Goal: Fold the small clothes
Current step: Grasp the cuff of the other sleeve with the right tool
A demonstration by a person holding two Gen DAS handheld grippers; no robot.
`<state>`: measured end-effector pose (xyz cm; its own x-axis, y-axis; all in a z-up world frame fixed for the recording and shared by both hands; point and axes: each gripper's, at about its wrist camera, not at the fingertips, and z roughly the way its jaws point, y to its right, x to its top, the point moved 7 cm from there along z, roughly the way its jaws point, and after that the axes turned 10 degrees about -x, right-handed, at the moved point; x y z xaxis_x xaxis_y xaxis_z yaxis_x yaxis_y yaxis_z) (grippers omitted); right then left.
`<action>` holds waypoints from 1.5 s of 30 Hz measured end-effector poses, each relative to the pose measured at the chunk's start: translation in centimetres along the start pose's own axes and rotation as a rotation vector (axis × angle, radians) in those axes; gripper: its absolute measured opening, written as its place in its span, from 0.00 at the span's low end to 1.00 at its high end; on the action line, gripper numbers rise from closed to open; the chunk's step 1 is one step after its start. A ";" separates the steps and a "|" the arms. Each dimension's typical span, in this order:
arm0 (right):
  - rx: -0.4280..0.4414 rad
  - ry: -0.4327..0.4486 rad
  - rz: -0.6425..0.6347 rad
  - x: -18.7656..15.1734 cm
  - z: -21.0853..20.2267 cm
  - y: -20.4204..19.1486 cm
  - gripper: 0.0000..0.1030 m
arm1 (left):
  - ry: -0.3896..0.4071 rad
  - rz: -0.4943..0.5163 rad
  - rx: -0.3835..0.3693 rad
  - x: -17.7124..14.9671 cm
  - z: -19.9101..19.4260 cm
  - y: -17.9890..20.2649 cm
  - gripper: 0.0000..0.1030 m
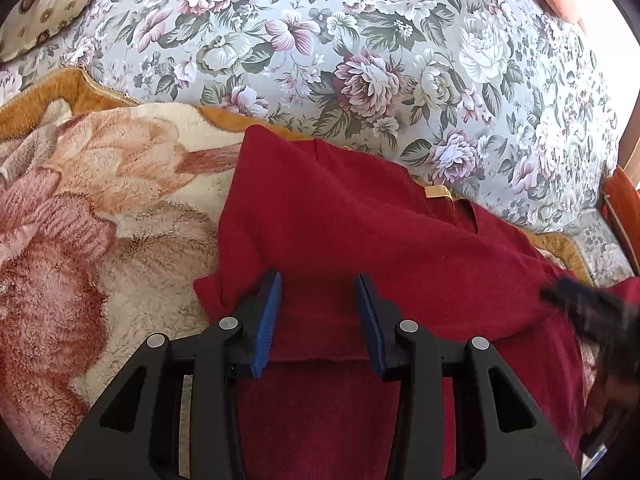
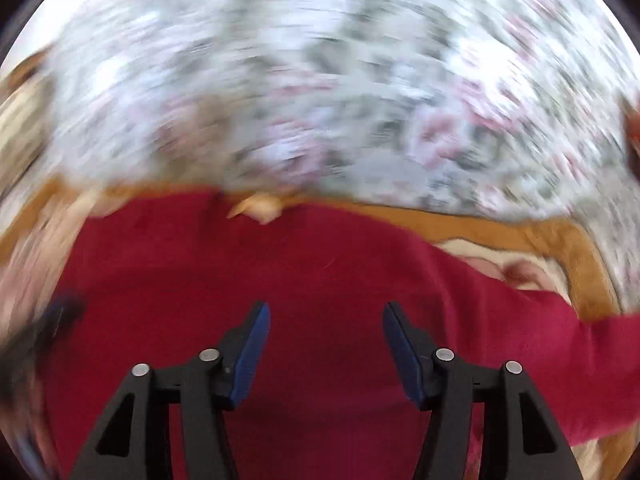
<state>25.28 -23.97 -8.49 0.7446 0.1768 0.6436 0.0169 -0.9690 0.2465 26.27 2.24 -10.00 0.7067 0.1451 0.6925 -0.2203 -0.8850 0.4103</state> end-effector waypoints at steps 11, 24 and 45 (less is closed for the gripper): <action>-0.391 0.193 0.450 -7.8 -13.5 26.6 0.59 | -0.002 0.007 0.006 0.1 0.0 0.0 0.36; -0.255 0.180 0.773 -11.4 -11.6 39.4 0.64 | 0.000 0.007 0.005 0.1 -0.1 0.0 0.36; 0.020 0.293 0.777 -8.4 -14.5 31.0 0.06 | -0.012 0.012 0.020 0.3 -0.1 0.4 0.38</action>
<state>9.92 -53.03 4.25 0.3452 -0.5089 0.7885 -0.4163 -0.8361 -0.3573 26.36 1.96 -9.53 0.7122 0.1291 0.6900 -0.2155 -0.8952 0.3900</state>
